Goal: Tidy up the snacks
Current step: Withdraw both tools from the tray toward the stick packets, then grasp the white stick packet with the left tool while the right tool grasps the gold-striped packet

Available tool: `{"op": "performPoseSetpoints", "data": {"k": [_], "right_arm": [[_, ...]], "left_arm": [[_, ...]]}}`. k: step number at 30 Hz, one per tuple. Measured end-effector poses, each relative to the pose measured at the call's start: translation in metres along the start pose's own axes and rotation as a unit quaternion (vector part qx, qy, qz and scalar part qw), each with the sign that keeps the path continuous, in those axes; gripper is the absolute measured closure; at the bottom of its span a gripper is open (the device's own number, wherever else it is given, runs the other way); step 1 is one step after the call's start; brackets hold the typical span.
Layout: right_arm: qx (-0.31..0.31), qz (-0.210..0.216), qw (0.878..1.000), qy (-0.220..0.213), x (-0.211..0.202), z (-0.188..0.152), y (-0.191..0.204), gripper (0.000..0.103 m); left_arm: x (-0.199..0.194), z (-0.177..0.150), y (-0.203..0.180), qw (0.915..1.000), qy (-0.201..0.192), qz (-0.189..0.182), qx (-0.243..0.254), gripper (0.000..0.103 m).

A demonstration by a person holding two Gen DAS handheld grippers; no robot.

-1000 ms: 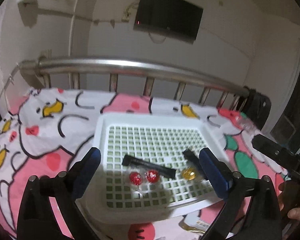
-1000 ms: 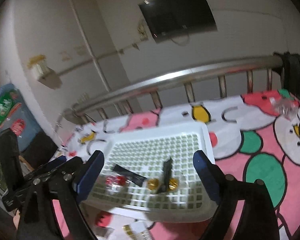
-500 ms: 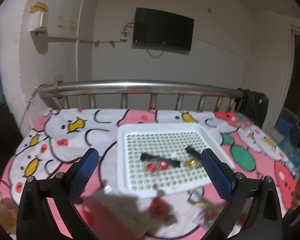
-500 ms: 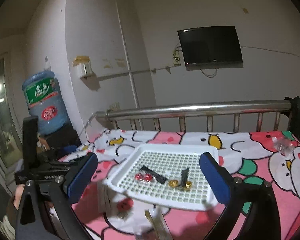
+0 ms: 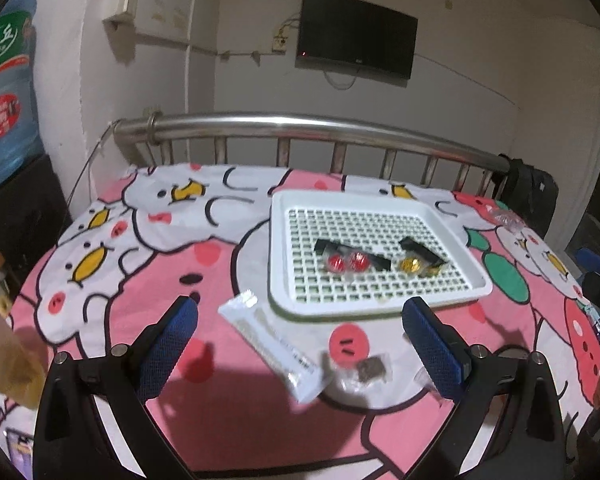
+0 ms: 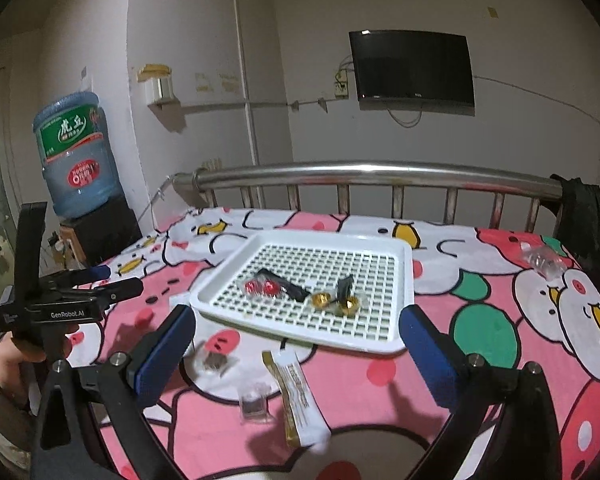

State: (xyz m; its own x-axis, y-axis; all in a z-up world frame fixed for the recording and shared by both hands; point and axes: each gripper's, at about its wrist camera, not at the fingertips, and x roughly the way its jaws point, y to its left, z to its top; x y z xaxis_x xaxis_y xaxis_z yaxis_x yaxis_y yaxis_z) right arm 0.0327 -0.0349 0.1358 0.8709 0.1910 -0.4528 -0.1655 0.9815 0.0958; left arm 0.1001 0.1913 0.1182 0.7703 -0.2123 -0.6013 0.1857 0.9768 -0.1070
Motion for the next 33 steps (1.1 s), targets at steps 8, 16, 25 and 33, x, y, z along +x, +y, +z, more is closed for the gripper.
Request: {"op": "performPoseSetpoints", "data": {"k": [8, 16, 25, 33], "right_arm": [[0.006, -0.007, 0.999, 0.051, 0.027, -0.026, -0.008, 0.0], [-0.01, -0.016, 0.992, 0.123, 0.06, -0.055, -0.006, 0.004], [-0.023, -0.015, 0.982, 0.185, 0.09, -0.074, -0.005, 0.025], [-0.029, -0.011, 0.977, 0.211, 0.105, -0.08, -0.002, 0.039]], "left_arm": [[0.027, -0.023, 0.003, 0.9985, 0.046, 0.017, -0.023, 0.0], [0.056, -0.035, 0.011, 0.994, 0.09, 0.032, -0.054, 0.002], [0.093, -0.035, 0.014, 0.9874, 0.129, 0.063, -0.065, 0.012], [0.112, -0.039, 0.016, 0.9838, 0.147, 0.069, -0.076, 0.019]]}}
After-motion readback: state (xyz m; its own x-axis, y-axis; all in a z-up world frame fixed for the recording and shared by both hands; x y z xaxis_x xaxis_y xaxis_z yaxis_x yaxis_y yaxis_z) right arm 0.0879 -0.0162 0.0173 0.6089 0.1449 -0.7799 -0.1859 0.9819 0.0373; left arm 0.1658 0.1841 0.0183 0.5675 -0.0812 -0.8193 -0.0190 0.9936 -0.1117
